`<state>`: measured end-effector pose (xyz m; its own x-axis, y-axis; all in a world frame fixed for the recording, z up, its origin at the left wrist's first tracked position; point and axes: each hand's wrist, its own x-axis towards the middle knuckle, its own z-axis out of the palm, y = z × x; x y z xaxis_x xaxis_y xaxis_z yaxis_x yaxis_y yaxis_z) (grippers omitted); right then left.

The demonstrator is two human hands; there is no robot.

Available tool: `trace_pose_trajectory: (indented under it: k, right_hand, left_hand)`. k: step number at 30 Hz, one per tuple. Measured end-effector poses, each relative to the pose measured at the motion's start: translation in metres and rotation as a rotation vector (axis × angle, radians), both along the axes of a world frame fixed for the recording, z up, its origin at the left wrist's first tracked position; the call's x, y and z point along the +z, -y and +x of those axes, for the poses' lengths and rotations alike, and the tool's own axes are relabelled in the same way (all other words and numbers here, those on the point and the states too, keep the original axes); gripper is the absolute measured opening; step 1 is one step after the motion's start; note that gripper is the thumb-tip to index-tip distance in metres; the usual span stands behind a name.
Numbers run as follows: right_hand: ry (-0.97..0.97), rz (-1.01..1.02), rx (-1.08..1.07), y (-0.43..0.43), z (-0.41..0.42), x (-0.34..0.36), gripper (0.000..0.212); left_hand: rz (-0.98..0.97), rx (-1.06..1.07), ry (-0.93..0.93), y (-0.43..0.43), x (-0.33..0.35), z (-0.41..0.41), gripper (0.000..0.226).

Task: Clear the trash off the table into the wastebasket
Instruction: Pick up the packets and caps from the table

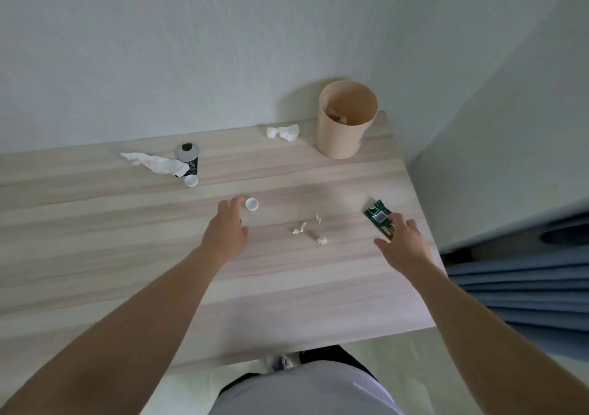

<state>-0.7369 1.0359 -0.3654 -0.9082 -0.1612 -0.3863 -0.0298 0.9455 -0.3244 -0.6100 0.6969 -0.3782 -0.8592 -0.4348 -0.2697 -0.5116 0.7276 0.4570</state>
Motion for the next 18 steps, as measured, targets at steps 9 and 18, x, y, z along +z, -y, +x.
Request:
trace_pose_trajectory:
  k: [9,18]
  right_hand:
    - [0.100,0.063,0.022,-0.006,-0.053,-0.021,0.065]
    - [0.128,0.113,0.035,-0.002,-0.069,-0.056,0.057]
  left_hand:
    - [-0.032,0.016,0.157,0.015,-0.037,-0.064,0.056]
    - [-0.094,0.023,0.223,0.017,-0.054,-0.081,0.022]
